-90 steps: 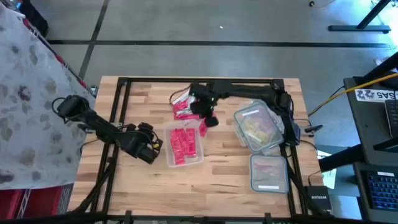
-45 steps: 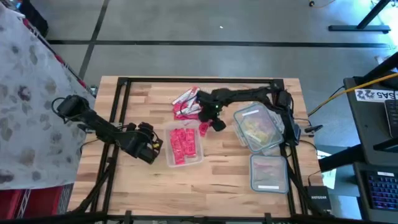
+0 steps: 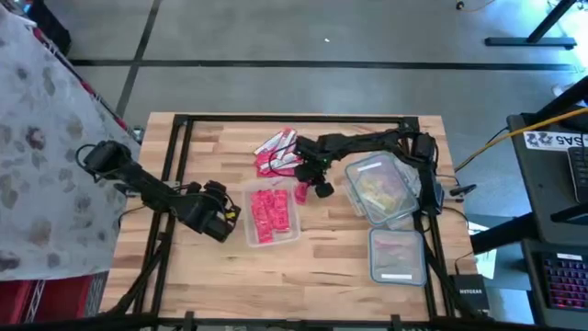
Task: Sort candy
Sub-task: Put the pink candy strip into the left transparent bin
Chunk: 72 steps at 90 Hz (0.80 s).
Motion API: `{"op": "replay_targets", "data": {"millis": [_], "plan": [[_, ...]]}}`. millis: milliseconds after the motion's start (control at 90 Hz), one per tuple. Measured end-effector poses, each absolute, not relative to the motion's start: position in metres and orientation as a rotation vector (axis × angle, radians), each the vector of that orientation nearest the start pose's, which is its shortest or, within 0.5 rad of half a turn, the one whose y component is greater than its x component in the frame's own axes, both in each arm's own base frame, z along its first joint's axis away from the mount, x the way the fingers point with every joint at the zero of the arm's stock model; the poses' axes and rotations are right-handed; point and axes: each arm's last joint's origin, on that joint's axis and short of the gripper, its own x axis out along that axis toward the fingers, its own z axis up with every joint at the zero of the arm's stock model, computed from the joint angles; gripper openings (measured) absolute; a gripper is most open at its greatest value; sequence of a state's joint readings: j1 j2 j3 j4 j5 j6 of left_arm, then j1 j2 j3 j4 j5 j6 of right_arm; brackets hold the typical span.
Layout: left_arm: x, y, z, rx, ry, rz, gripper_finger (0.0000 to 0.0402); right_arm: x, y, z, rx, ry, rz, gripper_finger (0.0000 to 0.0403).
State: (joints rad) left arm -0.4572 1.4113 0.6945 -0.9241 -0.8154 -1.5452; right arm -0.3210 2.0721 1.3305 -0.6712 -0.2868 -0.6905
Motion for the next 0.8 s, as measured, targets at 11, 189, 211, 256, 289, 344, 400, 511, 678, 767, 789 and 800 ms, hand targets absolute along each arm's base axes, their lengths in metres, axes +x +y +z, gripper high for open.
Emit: {"op": "replay_targets", "data": {"millis": [11,189,211,256,289,344,400,511,678,767,789,800], "plan": [[0.185,-0.068,0.161,-0.339,0.726,1.074,0.0,0.365,-0.113,0.12,-0.155,1.277,0.426,0.0011],[0.185,-0.068,0.161,-0.34,0.726,1.073,0.0,0.355,-0.112,0.157,-0.185,1.385,0.342,0.0009],[0.185,-0.068,0.161,-0.339,0.726,1.073,0.0,0.355,-0.113,0.166,-0.207,1.376,0.321,0.0007],[0.185,-0.068,0.161,-0.34,0.726,1.073,0.0,0.356,-0.112,0.186,-0.261,1.332,0.275,0.0004],[0.185,-0.068,0.161,-0.339,0.726,1.074,0.0,0.355,-0.112,0.202,-0.293,1.3,0.24,0.0004],[0.185,-0.068,0.161,-0.339,0.726,1.074,0.0,0.353,-0.111,0.222,-0.327,1.248,0.207,0.0008],[0.185,-0.067,0.161,-0.337,0.722,1.075,0.0,0.355,-0.109,0.235,-0.347,1.18,0.198,0.0011],[0.185,-0.067,0.161,-0.334,0.719,1.075,0.0,0.365,-0.099,0.258,-0.364,0.96,0.279,0.0013],[0.186,-0.067,0.161,-0.332,0.713,1.076,0.0,0.39,-0.073,0.254,-0.491,0.674,0.533,0.0014],[0.186,-0.067,0.161,-0.341,0.711,1.077,0.0,0.407,-0.054,0.243,-0.523,0.605,0.565,0.0014],[0.186,-0.068,0.161,-0.348,0.71,1.077,0.0,0.411,-0.051,0.242,-0.532,0.588,0.569,0.0014],[0.186,-0.068,0.161,-0.351,0.71,1.077,0.0,0.412,-0.049,0.241,-0.536,0.583,0.572,0.0014]]}}
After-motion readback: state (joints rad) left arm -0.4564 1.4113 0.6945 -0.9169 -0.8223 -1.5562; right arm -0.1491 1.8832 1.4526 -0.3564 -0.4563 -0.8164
